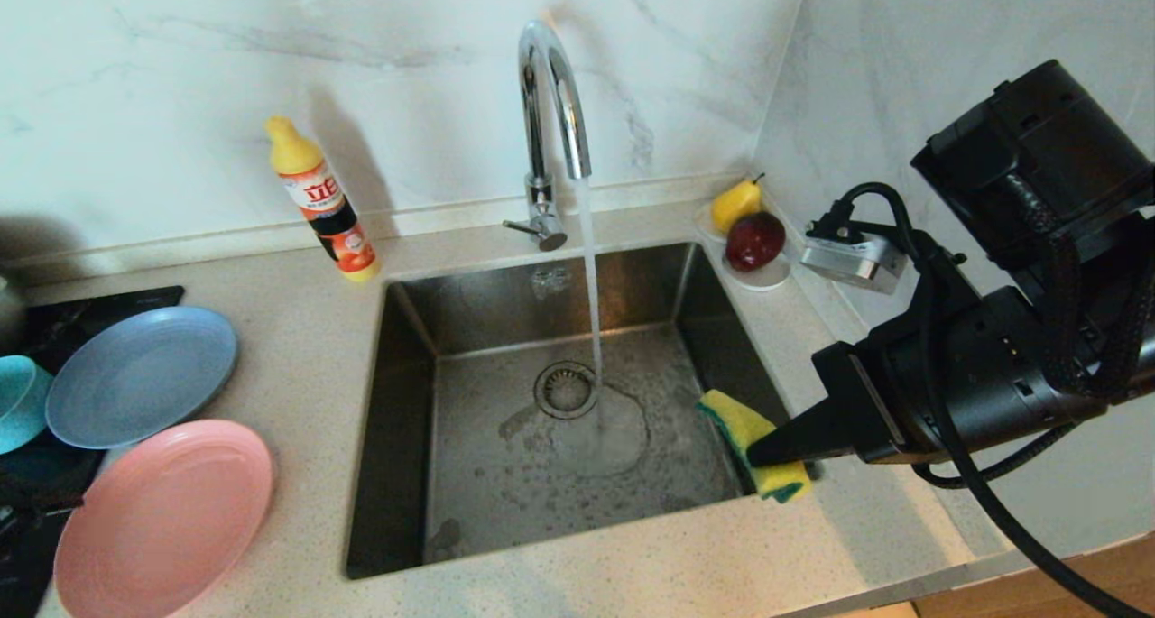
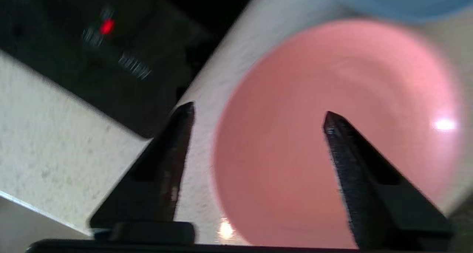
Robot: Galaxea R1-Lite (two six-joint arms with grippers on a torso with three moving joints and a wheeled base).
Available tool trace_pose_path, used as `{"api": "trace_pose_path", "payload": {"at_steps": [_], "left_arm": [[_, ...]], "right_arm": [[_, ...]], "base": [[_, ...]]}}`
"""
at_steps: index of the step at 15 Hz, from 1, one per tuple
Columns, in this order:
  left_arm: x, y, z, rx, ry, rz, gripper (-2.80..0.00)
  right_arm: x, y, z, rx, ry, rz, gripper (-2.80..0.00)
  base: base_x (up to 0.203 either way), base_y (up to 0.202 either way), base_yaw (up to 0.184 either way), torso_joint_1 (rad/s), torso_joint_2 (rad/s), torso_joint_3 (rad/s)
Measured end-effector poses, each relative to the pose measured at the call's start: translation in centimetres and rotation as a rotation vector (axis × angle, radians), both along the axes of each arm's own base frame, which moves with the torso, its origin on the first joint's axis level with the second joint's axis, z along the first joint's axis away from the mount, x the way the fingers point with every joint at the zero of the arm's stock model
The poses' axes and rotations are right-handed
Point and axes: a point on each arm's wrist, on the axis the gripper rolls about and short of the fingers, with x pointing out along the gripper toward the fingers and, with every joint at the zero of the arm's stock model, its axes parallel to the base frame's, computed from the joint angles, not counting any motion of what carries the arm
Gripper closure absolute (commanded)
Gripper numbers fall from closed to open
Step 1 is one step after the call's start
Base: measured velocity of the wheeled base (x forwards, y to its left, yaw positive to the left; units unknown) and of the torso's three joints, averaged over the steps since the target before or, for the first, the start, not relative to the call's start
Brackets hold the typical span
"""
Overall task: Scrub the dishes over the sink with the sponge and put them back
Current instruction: Place the plate on the table, then put down the sponge
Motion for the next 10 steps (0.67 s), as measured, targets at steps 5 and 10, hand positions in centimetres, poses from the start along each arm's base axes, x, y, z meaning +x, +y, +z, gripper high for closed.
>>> {"api": "trace_pose_path", "payload": {"at_steps": [5,10], "left_arm": [[2.0,-1.0,5.0,0.087,-0.102,-0.096,0.00],[7.6,-4.2,11.0,0.249,-0.297,-0.335,0.00]], "right_arm": [[-0.3,-0.3,0.3,0.005,-0.005,-0.003,0.00],[-0.6,-0.6,0.0,-0.009,0.000,-0.012,0.00]], "base": [[0.000,0.000,0.000,0.000,0.00,0.000],[0.000,0.000,0.000,0.000,0.00,0.000]]}}
